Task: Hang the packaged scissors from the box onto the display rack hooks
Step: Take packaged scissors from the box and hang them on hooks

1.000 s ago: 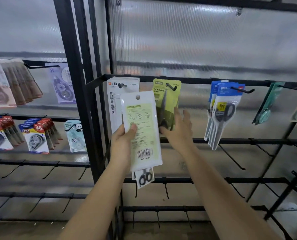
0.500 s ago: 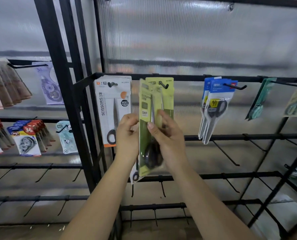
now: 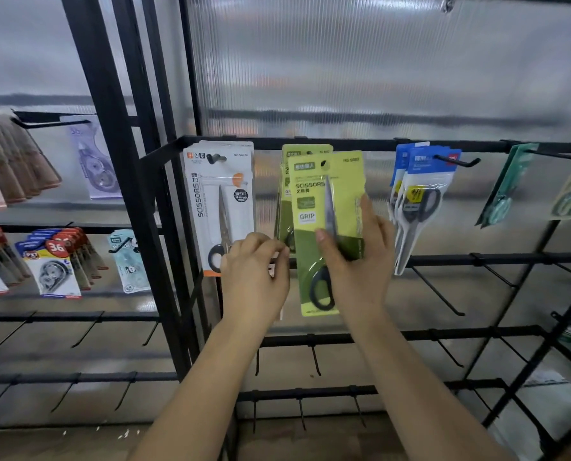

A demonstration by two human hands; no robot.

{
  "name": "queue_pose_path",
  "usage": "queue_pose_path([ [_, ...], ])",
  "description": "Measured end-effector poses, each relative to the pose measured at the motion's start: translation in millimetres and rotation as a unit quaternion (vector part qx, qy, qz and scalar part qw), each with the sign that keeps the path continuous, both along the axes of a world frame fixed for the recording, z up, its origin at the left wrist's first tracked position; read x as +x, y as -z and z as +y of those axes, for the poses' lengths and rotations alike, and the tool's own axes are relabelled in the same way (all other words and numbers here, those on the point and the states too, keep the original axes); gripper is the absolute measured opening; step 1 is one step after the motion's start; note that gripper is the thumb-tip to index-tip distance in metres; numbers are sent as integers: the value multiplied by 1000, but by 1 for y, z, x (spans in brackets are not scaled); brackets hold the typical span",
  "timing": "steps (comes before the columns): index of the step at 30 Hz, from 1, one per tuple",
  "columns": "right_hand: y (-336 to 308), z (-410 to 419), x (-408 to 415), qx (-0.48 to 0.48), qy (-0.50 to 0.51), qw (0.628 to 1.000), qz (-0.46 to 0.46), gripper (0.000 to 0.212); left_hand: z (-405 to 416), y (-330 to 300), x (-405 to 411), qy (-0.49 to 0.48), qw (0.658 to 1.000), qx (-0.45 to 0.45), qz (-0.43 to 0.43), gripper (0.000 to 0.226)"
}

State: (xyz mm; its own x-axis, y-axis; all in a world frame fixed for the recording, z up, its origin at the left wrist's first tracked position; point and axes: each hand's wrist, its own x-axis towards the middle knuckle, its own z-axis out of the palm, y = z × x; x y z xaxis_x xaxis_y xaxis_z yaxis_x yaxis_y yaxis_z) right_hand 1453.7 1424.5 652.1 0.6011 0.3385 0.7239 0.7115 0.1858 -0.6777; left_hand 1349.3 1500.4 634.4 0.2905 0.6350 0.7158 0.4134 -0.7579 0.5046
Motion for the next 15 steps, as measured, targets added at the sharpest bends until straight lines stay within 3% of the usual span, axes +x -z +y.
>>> queue_pose_path([
  [10,-15,11,14,-151,2,988,26,74,-3,-1,6,17,1000,-8,24,30],
  [15,-31,52,43,-214,50,975,-32,73,3,5,14,36,999,-8,39,28],
])
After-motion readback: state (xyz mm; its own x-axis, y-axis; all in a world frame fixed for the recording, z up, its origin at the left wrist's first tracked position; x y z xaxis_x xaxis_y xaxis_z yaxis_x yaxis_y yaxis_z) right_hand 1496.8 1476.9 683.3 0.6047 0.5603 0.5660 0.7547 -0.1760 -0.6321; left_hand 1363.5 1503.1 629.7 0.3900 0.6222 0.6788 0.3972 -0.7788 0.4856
